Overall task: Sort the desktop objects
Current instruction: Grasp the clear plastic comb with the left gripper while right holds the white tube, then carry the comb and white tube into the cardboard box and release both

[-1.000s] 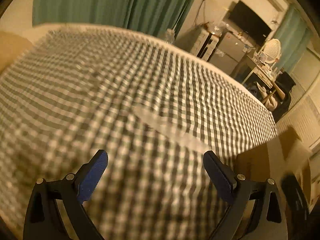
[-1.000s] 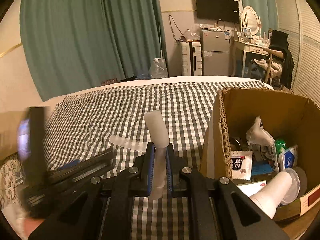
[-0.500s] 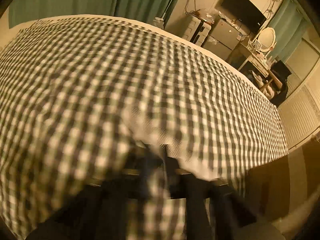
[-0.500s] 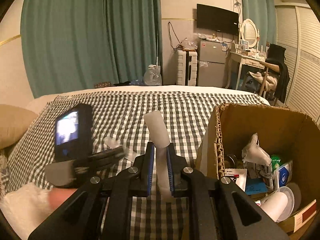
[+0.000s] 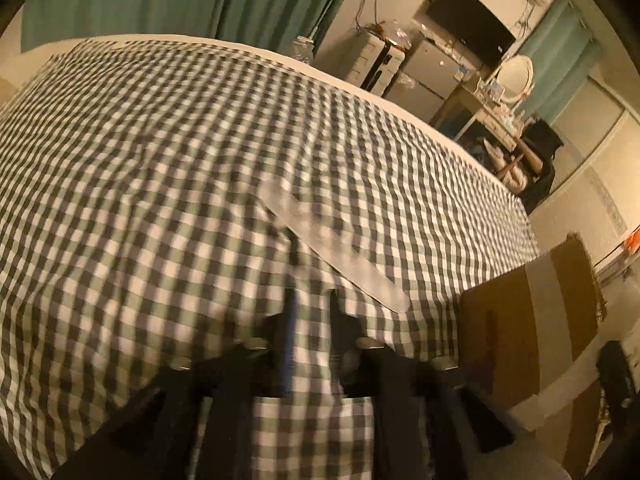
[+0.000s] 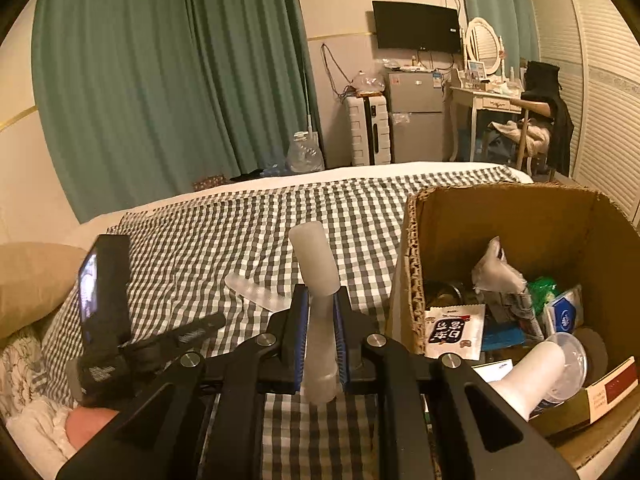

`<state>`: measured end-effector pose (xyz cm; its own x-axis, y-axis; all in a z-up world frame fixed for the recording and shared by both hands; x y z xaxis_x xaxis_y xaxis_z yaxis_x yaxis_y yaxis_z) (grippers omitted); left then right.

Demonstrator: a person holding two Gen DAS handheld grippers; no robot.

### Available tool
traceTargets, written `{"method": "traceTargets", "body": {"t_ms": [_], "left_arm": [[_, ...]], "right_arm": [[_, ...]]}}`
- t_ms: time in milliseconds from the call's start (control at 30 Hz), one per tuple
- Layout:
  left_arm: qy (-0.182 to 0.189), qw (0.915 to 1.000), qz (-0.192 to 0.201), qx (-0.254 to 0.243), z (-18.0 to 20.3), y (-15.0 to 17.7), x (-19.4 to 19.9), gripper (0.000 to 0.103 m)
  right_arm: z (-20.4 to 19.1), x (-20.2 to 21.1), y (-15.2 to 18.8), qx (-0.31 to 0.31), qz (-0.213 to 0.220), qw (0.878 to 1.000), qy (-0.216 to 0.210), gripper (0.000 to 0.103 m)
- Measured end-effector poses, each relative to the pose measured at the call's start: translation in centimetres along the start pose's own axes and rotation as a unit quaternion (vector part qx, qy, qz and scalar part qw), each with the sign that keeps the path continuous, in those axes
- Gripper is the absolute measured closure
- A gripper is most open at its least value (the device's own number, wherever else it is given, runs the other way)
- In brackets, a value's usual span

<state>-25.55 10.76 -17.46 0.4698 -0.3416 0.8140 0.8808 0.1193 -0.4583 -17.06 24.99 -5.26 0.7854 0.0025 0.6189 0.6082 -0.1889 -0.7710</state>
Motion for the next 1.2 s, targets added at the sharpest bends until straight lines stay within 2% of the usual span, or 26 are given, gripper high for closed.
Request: {"method": "traceTargets", "body": {"t_ms": [33,67,200,300,367,433,467,500,533,567,600,800,867,1067,1200], "left_arm": [[-0.001,1.0,0.002,0.002,0.0,-0.2,-0.3,0.05],[0.0,1.0,0.006,0.007,0.4,-0.2,-0.4,0.047],[0.004,0.9995,-0.003,0.032,1.1,-1.6,-2.9,0.045],[-0.013,0.9981,0.034,0.051,1.3,-3.0,-4.2,0.046],[-0.015,0.9981,0.024,0.056,1.5,-3.8,-6.1,0.046],[-0.047,0.9974,0.013,0.053,1.3,-4.6,-7.7,0.046],[-0.061,0.9966,0.025,0.048,1.5,-5.0,-7.9,0.046],[-0.068,0.9961,0.032,0.046,1.6,-5.3,-7.8,0.05],[-0.073,0.9959,0.032,0.042,1.7,-5.4,-7.9,0.068],[-0.08,0.9957,0.035,0.032,1.7,-5.6,-7.9,0.073],[-0.08,0.9958,0.039,0.023,1.7,-5.8,-7.8,0.087],[-0.017,0.9992,0.036,0.002,1.2,-5.1,-5.4,0.099],[-0.013,0.9991,0.038,-0.011,0.9,-4.5,-3.9,0.099],[0.016,0.9973,0.063,-0.035,0.2,-2.8,2.9,0.099],[0.039,0.9934,0.09,-0.059,2.3,-2.5,8.2,0.099]], "right_arm": [[0.1,-0.1,-0.2,-0.001,0.001,1.0,0.001,0.091],[0.2,-0.1,-0.4,-0.003,0.002,1.0,0.002,0.091],[1.3,-0.2,-2.1,-0.019,0.013,1.0,-0.008,0.091],[2.4,-0.5,-2.8,-0.037,0.019,0.999,-0.016,0.091],[2.5,-0.7,-2.5,-0.052,0.014,0.998,-0.035,0.091],[2.2,-0.9,-2.5,-0.048,0.014,0.998,-0.039,0.091],[1.9,-1.0,-2.5,-0.039,0.014,0.998,-0.037,0.091],[1.6,-1.1,-2.5,-0.031,0.014,0.999,-0.036,0.091],[1.3,-1.3,-2.5,-0.026,0.012,0.999,-0.037,0.091],[1.2,-1.5,-2.4,-0.024,0.009,0.999,-0.039,0.091],[1.1,-1.5,-2.2,-0.024,0.004,0.999,-0.041,0.091],[1.1,-1.0,-1.6,-0.03,0.005,0.999,-0.038,0.091],[1.3,-0.7,-1.6,-0.031,0.004,0.999,-0.034,0.091],[2.6,1.9,-2.7,-0.051,0.017,0.998,-0.041,0.091],[3.6,4.7,-4.1,-0.057,0.037,0.996,-0.051,0.091]]}}
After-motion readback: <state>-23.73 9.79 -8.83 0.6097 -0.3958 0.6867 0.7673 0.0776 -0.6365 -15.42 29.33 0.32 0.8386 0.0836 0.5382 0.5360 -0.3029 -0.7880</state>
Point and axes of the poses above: each gripper's, at about its wrist camera, not at the fingertips, and x roughly against the way its jaws point, z to its right, y to its underside, the point moved 6 cm from there along -x, roughly the way its jaws point, and after that the axes turned 4 degrees about -z, right-handed, at the moved point
